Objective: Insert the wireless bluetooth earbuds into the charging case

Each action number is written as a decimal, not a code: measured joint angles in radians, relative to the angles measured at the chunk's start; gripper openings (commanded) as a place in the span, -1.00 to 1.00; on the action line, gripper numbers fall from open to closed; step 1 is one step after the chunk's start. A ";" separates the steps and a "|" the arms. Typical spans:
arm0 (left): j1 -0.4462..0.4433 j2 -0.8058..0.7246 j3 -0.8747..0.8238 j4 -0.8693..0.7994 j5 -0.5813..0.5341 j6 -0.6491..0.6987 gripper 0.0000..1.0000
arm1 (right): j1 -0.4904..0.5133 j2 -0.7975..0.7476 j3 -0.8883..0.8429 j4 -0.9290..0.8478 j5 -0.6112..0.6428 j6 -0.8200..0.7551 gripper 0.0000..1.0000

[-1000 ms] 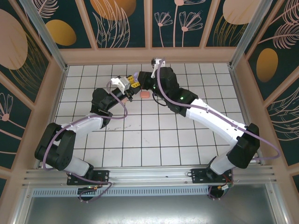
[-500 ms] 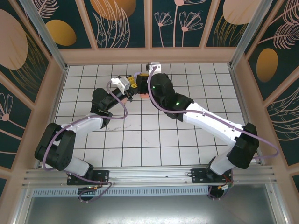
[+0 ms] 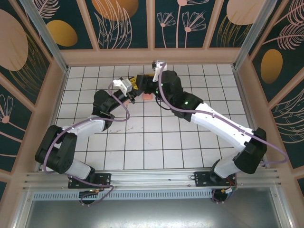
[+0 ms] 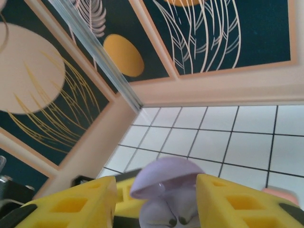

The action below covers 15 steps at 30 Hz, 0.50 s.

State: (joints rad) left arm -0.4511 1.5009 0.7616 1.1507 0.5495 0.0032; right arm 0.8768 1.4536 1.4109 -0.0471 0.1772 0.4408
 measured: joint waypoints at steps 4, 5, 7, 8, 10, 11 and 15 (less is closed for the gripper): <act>0.000 0.000 0.000 0.006 0.001 0.000 -0.98 | -0.047 -0.036 0.048 -0.028 -0.053 0.019 0.03; 0.000 0.000 0.000 0.008 0.003 0.000 -0.98 | -0.060 -0.037 0.069 -0.038 -0.066 0.022 0.02; 0.000 0.001 0.000 0.009 0.004 -0.001 -0.98 | -0.092 -0.033 0.114 -0.064 -0.095 0.024 -0.05; 0.000 0.002 0.000 0.009 0.008 -0.001 -0.98 | -0.110 -0.025 0.144 -0.087 -0.112 0.027 -0.11; 0.000 0.003 0.000 0.008 0.019 -0.001 -0.98 | -0.139 0.007 0.204 -0.126 -0.146 0.032 -0.29; 0.000 0.004 0.000 0.007 0.023 -0.001 -0.98 | -0.154 0.034 0.246 -0.153 -0.162 0.032 -0.36; 0.000 0.006 0.000 -0.006 0.050 -0.001 -0.98 | -0.187 0.172 0.407 -0.269 -0.229 0.010 -0.65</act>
State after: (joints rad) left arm -0.4511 1.5066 0.7616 1.1442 0.5999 0.0025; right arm 0.6903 1.6257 1.8183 -0.3164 -0.0521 0.4511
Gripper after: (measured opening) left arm 0.225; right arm 0.220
